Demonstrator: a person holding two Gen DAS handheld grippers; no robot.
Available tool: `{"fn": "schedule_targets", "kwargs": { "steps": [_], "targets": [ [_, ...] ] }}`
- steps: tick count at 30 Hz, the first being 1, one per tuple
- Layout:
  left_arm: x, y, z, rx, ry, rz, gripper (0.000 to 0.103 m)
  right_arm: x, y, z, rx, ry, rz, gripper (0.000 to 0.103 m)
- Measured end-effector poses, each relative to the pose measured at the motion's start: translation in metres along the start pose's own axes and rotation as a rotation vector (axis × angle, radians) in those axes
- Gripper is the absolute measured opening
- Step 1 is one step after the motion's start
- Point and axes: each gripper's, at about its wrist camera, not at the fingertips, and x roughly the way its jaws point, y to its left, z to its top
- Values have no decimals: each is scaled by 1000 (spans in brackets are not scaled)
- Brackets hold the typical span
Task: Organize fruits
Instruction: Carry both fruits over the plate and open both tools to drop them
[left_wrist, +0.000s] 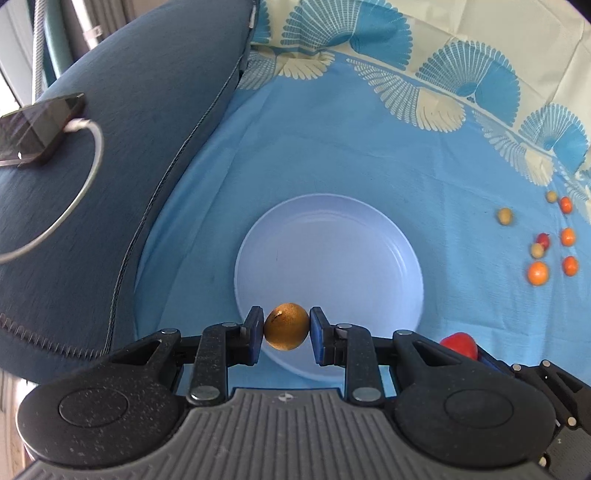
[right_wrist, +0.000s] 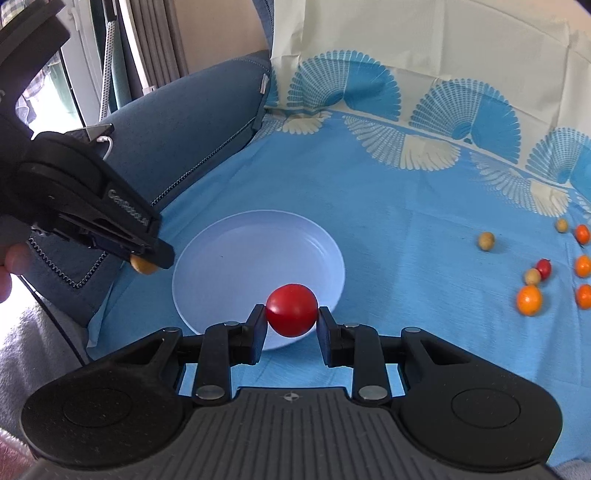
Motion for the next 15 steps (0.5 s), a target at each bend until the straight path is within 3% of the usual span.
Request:
{"fn": "schedule_targets", "kwargs": {
  "steps": [9,15],
  "targets": [
    [63,-16,16,82,23,37,29,55,1,9,-26,67,0,31],
    [84,-16,22,104,35,50,29,78,3,13,-41,97,-3,31]
  ]
}}
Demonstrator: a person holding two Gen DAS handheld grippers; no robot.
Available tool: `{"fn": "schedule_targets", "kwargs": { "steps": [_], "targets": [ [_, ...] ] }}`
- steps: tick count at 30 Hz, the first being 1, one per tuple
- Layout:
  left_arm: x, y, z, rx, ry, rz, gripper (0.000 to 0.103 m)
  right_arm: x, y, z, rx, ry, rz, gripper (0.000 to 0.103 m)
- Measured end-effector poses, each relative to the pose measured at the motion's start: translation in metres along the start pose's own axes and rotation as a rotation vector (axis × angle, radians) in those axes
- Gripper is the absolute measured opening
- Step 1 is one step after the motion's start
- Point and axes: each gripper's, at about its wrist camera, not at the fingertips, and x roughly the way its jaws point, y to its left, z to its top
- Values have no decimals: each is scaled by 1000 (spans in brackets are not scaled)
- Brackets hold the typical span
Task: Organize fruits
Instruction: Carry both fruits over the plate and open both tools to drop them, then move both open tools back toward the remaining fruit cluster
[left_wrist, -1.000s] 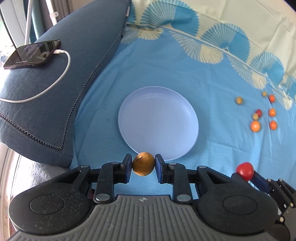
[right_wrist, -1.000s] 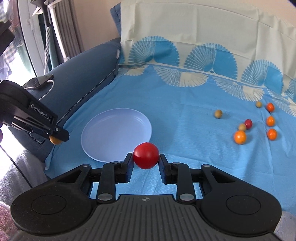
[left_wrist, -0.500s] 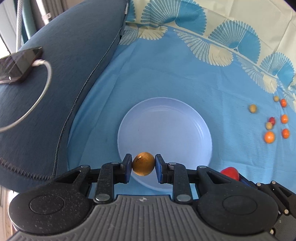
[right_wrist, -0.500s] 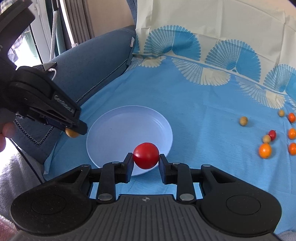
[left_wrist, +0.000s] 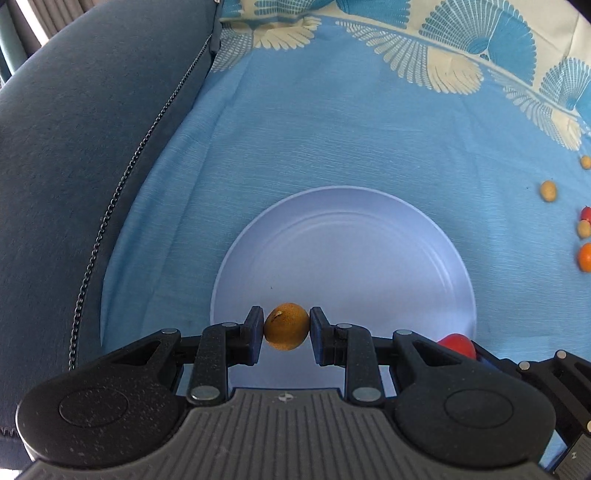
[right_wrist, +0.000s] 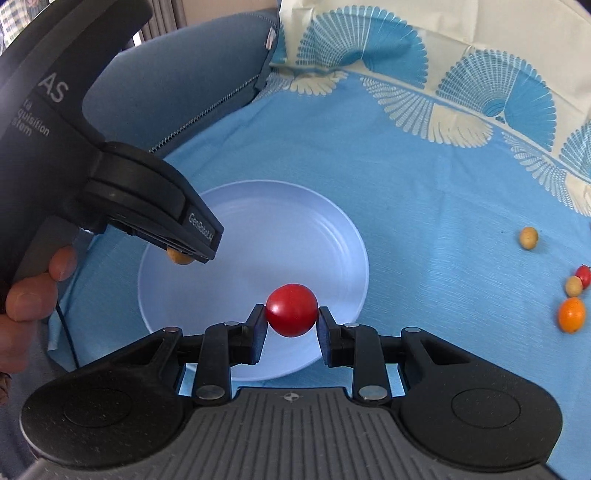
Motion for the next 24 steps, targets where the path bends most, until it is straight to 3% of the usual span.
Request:
{"fn": "schedule_targets", "kwargs": {
  "steps": [3,4,5,6,7,8,9,14,18,24],
  "targets": [
    [3,1,4,9,-5,1,29,7,2,4,-12,1,-5,32],
    [1,2,6,10,-12,-6,36,9,3,5,-16,0,-5,32],
    [-2,2,7,15,-17,-10,63,9,3,7,-18,-4,-3,36],
    [-6,3,9,17,-31,-11,80,7,3,10,-19,-11,-4,53],
    [-14,4,9,11,-60,-4,103,4,3,12,-18,-27,-12,62],
    [-24,5,9,4,-98,7,103,-2,3,13,-15,-48,-27,80],
    [-33,5,7,11,-124,14,103,-9,2,14,-14,-67,-43,89],
    [-72,4,-10,55,-157,37,103,-52,-2,5,-6,-106,-65,99],
    [-94,6,-29,57,-142,28,103,-84,0,-11,34,-116,-72,100],
    [-129,11,-62,48,-187,11,103,-122,12,-34,49,-144,-78,101]
  ]
}}
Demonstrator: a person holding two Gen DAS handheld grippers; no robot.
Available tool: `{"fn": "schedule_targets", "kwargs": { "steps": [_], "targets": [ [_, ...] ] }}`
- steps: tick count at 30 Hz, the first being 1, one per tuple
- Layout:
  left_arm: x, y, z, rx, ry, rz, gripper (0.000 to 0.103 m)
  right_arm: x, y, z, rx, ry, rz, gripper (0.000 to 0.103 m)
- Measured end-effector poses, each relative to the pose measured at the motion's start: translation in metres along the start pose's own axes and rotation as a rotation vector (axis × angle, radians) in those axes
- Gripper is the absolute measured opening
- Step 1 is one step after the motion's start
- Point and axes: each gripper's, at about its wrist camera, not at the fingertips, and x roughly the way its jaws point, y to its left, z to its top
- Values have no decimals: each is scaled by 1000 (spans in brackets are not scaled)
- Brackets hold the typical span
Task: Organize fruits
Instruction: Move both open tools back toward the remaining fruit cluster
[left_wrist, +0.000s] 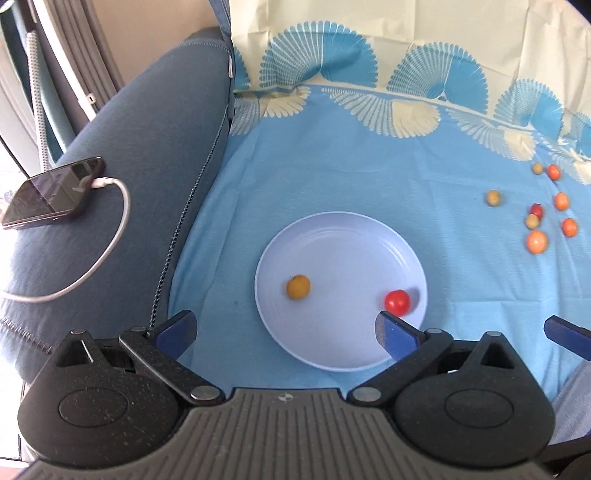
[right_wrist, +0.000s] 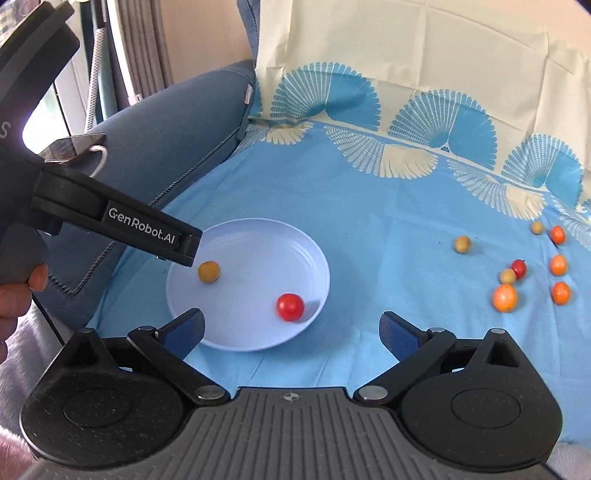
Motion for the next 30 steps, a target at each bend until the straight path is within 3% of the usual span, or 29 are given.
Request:
{"fn": "schedule_targets", "kwargs": {
  "steps": [13,30],
  "targets": [
    [-57,-8,-30,20,-102,-18,103,-55,5,-16,-1,-106,-39,102],
    [-63,-8,-32,31,-114,-38,103,-62,4,-19,26,-114,-52,102]
  ]
}}
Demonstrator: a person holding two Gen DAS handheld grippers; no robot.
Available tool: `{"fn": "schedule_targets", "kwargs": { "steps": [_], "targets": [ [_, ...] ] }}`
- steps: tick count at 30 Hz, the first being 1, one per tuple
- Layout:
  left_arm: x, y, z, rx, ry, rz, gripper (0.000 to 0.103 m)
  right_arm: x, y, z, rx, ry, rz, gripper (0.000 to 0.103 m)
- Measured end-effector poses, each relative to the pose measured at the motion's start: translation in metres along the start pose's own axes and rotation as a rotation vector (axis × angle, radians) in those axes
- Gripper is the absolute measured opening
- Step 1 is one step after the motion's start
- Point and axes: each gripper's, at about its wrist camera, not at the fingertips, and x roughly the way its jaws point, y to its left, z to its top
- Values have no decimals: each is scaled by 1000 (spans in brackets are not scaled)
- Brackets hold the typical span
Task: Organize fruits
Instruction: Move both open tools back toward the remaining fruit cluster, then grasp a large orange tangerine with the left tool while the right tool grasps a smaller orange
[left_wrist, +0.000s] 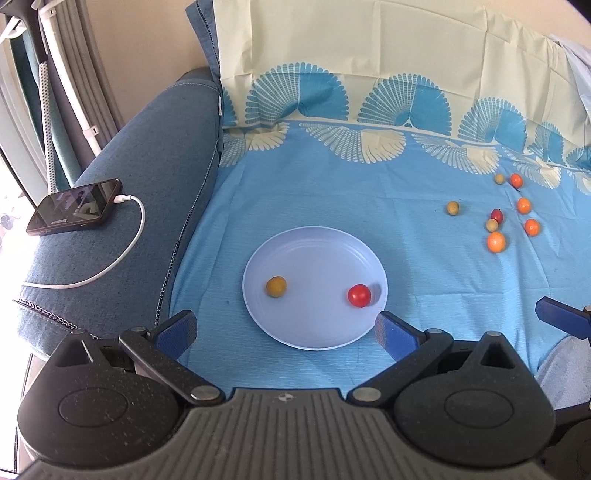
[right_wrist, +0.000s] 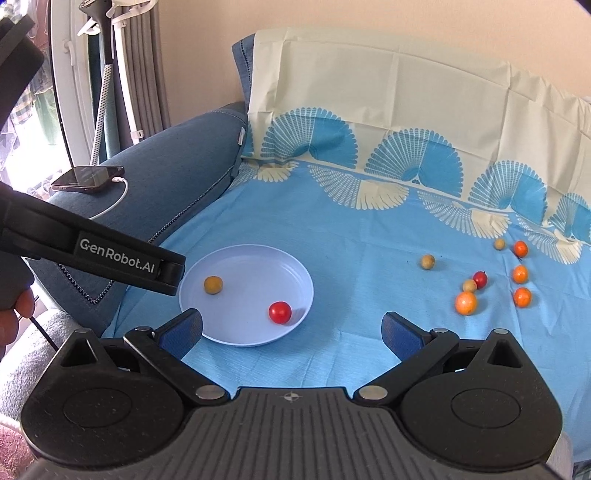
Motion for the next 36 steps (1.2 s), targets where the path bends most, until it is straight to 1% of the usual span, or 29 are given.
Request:
{"fn": "schedule_targets", "kwargs": {
  "steps": [8,13,18,22,25,28,32,36],
  "targets": [
    [9,3,3,-3,19,-6,103,7,-1,-1,13,15,-3,102],
    [17,-1,8,0,38,-9,103,13,-8,-4,39,25,-11,102],
    [25,-11,13,8,48,-5,103,18,-23,-10,78,32,-26,102],
    [34,-24,21,15,57,-10,103,23,-42,-13,113,31,-58,102],
    [44,-39,28,18,69,-33,103,26,-63,-16,144,22,-104,102],
    [56,-59,36,27,89,-75,103,27,-95,-19,182,3,-181,102],
    [78,-94,49,35,135,-150,103,29,-147,-28,258,-14,-297,102],
    [103,-139,64,65,166,-188,103,35,-204,-43,354,-8,-398,102]
  ]
}}
